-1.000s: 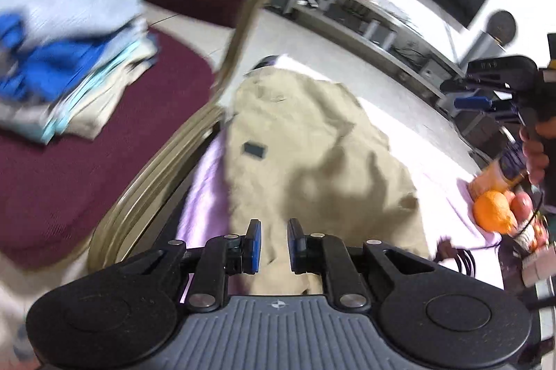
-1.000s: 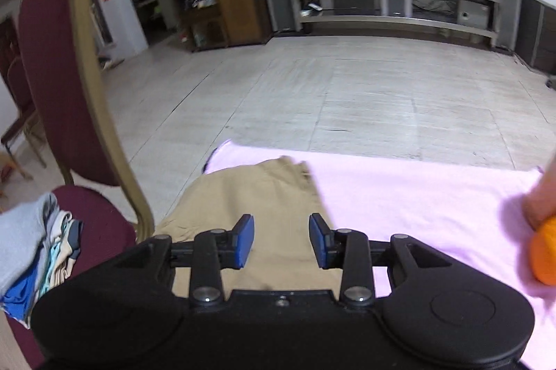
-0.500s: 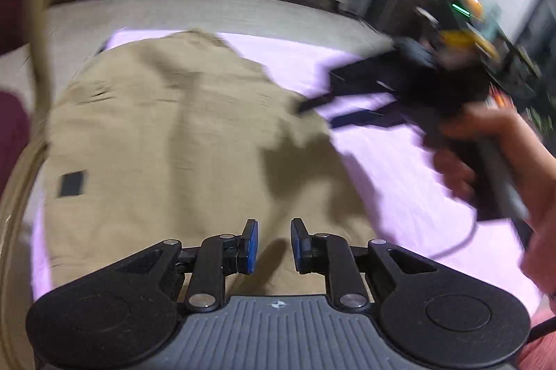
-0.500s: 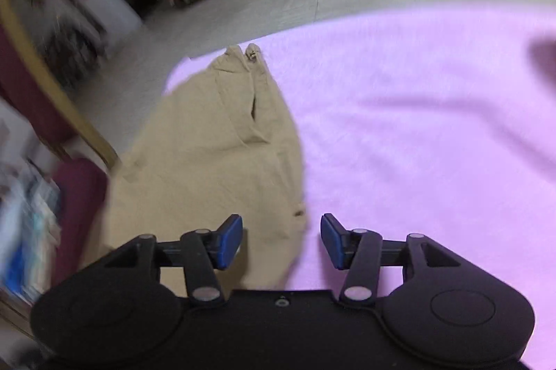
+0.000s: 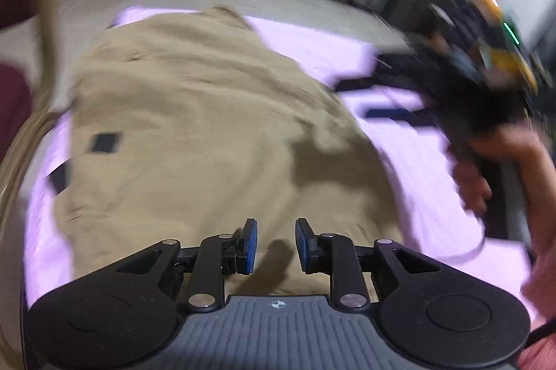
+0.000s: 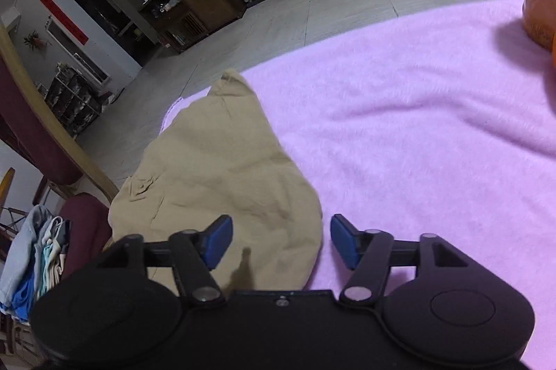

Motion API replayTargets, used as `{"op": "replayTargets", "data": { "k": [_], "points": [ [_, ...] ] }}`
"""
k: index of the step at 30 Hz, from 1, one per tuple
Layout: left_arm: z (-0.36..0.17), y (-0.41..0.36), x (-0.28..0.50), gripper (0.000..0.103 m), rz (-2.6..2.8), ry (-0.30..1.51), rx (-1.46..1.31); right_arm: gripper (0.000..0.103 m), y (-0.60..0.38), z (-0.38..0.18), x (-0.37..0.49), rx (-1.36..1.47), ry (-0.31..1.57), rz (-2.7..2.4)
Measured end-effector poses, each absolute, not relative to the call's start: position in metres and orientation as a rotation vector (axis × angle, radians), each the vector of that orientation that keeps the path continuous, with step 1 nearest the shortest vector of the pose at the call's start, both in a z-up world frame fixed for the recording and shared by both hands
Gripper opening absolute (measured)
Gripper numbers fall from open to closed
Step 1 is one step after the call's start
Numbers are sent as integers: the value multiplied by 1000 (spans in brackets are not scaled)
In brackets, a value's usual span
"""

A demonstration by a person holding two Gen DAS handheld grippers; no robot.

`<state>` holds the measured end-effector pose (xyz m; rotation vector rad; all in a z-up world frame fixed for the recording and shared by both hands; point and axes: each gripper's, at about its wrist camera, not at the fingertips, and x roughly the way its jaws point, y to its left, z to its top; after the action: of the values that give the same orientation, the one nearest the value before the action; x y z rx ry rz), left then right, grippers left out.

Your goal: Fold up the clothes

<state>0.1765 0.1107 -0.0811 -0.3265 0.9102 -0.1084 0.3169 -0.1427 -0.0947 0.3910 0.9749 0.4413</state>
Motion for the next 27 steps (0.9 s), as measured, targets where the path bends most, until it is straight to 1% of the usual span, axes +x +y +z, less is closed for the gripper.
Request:
{"op": "replayTargets", "data": {
  "k": [3, 7, 10, 11, 12, 14, 16, 18, 20, 21, 23, 27],
  "points": [
    [-69, 143, 183, 34, 24, 836, -443, 66, -148, -89, 323, 411, 975, 449],
    [-58, 179, 209, 44, 178, 750, -417, 65, -147, -85, 336, 373, 953, 459],
    [-61, 199, 243, 47, 224, 738, -415, 57, -137, -77, 351, 305, 918, 464],
    [-63, 205, 256, 51, 228, 738, -421, 52, -133, -76, 358, 292, 903, 466],
    [-65, 211, 268, 55, 231, 739, -428, 51, -129, -76, 367, 289, 895, 471],
    [-73, 212, 291, 55, 237, 744, -392, 51, -119, -79, 386, 296, 894, 483],
    [-82, 205, 306, 54, 223, 737, -307, 51, -105, -88, 407, 300, 906, 492],
    [-92, 192, 318, 42, 194, 745, -170, 51, -92, -97, 427, 300, 917, 502],
    [-109, 180, 329, 34, 191, 794, -27, 51, -78, -109, 442, 285, 928, 515],
    [-117, 177, 332, 34, 195, 812, 22, 51, -74, -117, 449, 280, 933, 517],
    [-121, 175, 328, 33, 177, 784, 66, 50, -65, -131, 463, 271, 945, 521],
    [-121, 187, 329, 33, 139, 781, -11, 49, -72, -151, 484, 436, 960, 646]
  ]
}}
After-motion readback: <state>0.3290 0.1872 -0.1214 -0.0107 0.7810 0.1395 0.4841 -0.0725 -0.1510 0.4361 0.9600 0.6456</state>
